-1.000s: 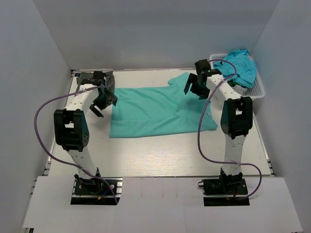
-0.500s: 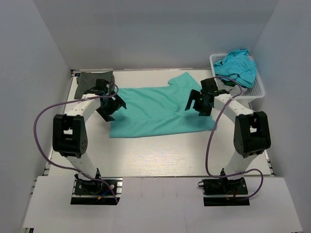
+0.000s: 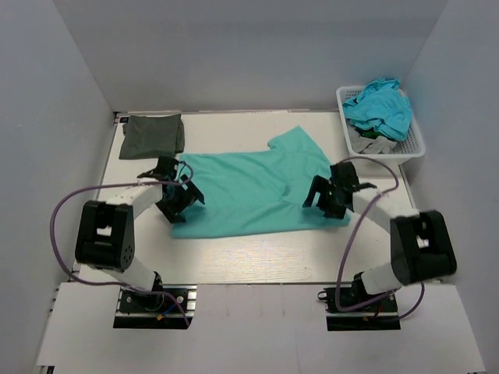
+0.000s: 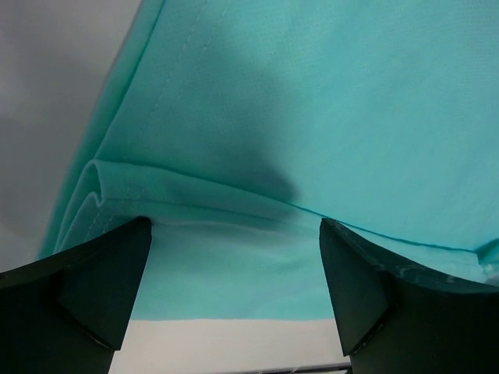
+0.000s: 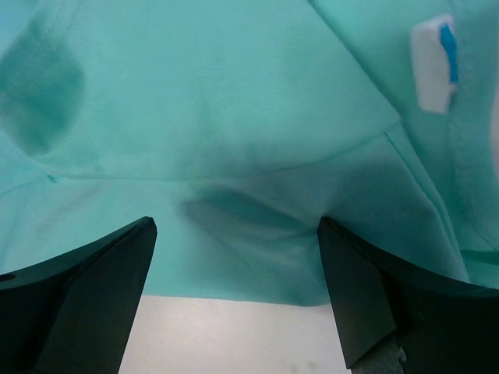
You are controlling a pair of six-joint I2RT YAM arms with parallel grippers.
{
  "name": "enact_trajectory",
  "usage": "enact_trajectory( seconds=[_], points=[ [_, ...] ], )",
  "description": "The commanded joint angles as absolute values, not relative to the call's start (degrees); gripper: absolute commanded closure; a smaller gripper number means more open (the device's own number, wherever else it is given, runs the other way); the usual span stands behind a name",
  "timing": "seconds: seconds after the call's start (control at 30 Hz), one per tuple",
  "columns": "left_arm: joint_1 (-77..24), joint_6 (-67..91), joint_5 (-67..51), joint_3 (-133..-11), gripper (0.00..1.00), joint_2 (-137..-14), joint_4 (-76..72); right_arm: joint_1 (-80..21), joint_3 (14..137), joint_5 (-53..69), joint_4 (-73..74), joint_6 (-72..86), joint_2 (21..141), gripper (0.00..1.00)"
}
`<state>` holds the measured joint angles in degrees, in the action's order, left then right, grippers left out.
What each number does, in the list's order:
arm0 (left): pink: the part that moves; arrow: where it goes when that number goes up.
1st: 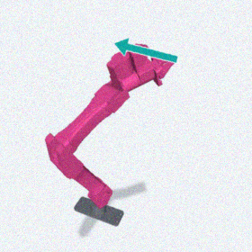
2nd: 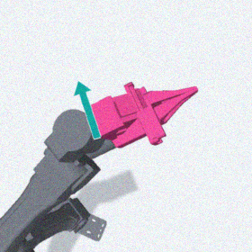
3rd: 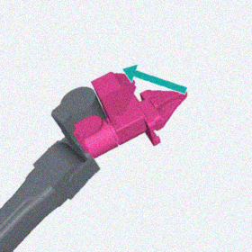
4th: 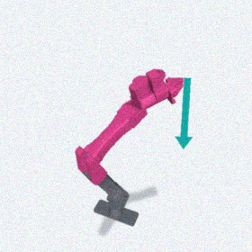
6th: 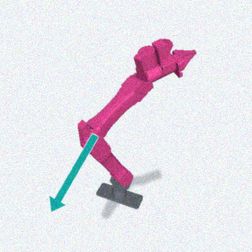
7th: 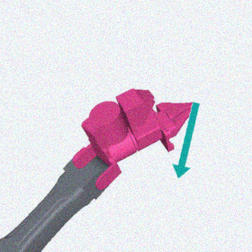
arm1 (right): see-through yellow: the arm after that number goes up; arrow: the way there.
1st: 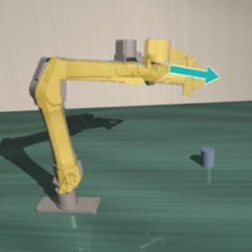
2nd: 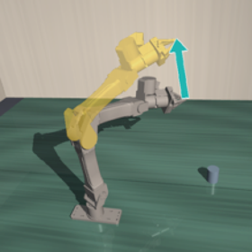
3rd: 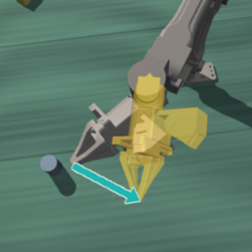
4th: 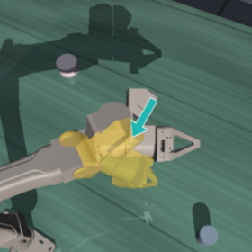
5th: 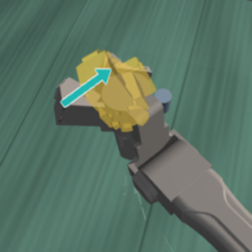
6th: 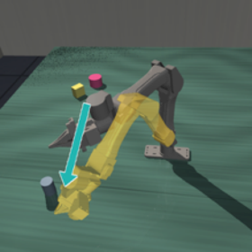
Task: Fold and stack the t-shirts
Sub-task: Fold the flattened tshirt in 1/3 of the way, then grap the side of the flattened tshirt furthest away from the robot with both arms
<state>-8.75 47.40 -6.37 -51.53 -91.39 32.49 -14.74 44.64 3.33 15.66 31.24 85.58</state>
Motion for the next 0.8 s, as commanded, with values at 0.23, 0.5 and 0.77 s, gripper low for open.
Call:
enact_trajectory(
  seconds=[0.23, 0.5, 0.77],
  points=[
    [-9.8, 48.4, 1.6, -43.4, 0.00, -64.3, 49.0, -20.1, 30.1, 9.8, 28.4, 27.8, 51.6, 0.10],
    [-8.3, 43.1, 15.5, -62.6, 0.00, -72.1, 49.1, -20.5, 48.9, 5.2, 23.3, 19.4, 63.7, 0.10],
    [-6.2, 40.4, 16.7, -77.9, 0.00, -96.4, 45.1, -19.9, 74.5, -9.8, 22.5, 18.4, 88.5, 0.10]
  ],
)
